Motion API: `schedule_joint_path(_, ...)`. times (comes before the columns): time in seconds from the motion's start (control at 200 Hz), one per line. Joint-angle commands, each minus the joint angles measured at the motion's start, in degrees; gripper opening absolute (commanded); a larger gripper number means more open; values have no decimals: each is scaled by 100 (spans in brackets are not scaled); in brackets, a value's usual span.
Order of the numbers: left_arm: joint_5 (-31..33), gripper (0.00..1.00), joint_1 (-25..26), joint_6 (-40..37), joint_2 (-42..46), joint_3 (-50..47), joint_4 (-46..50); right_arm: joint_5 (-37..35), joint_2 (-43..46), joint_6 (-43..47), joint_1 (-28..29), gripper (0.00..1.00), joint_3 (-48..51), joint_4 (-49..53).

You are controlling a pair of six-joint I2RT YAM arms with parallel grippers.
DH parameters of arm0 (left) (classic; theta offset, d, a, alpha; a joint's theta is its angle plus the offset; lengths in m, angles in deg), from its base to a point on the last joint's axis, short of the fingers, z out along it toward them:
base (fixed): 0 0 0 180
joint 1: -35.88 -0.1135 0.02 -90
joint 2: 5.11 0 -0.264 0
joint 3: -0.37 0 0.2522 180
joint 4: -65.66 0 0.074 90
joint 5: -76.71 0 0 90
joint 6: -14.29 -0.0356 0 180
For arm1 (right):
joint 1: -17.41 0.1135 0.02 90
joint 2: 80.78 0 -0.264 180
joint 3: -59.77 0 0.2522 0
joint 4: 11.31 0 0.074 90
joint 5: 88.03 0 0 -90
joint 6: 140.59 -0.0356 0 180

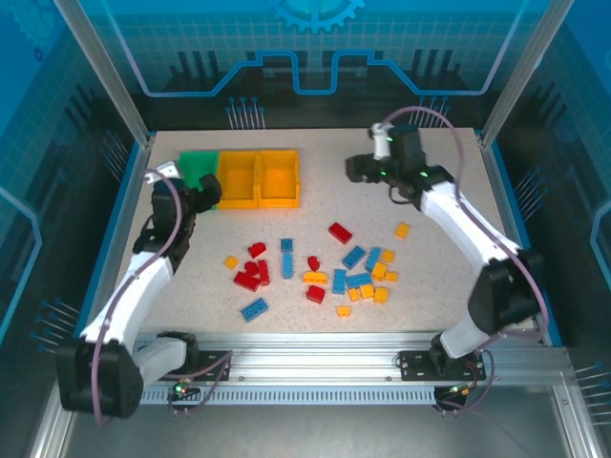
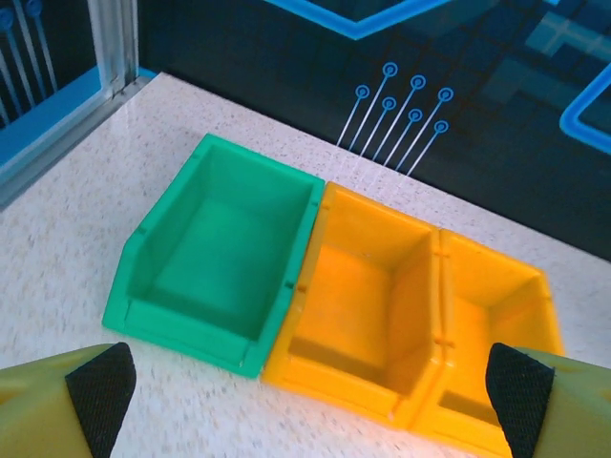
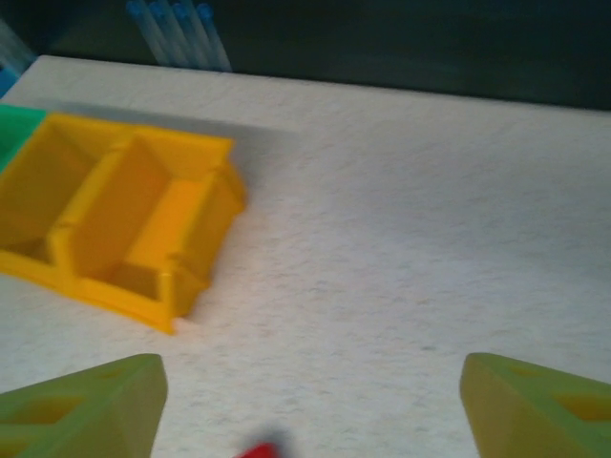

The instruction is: Sort the legos into containers by color

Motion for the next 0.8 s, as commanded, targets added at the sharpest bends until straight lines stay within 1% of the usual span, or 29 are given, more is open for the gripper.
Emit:
schedule_joint_path(0.0,109,99,127,895,300,-190,1751,94,-942,-532,436,75,-876,1801)
schedule_joint_path(0.155,123,99,163,1154,753,-567,2052,-71,-1936,-857,947,74,-1733,2021)
schedule_joint_path(0.255,-6,99,163,1221,944,-737,2168,-121,-2465,-1021,1140,74,-2156,2081)
schedule_joint_path(0.34,22,99,165,1321,1103,-801,2337,-174,-2790,-1105,1270,74,-2444,2093)
schedule_joint_path(0.455,-103,99,172,1345,1283,-962,2349,-140,-3124,-1250,1346,74,-2733,2016)
schedule_joint_path(0.555,-89,99,172,1370,1339,-1034,2497,-81,-3458,-1374,1370,74,-3031,1965)
schedule_joint_path(0.705,-149,99,170,1430,1360,-1091,2699,-220,-4085,-1466,1375,73,-3716,2006)
schedule_joint_path(0.795,-166,99,172,1459,1373,-1134,2752,-130,-4474,-1452,1377,72,-4162,1989)
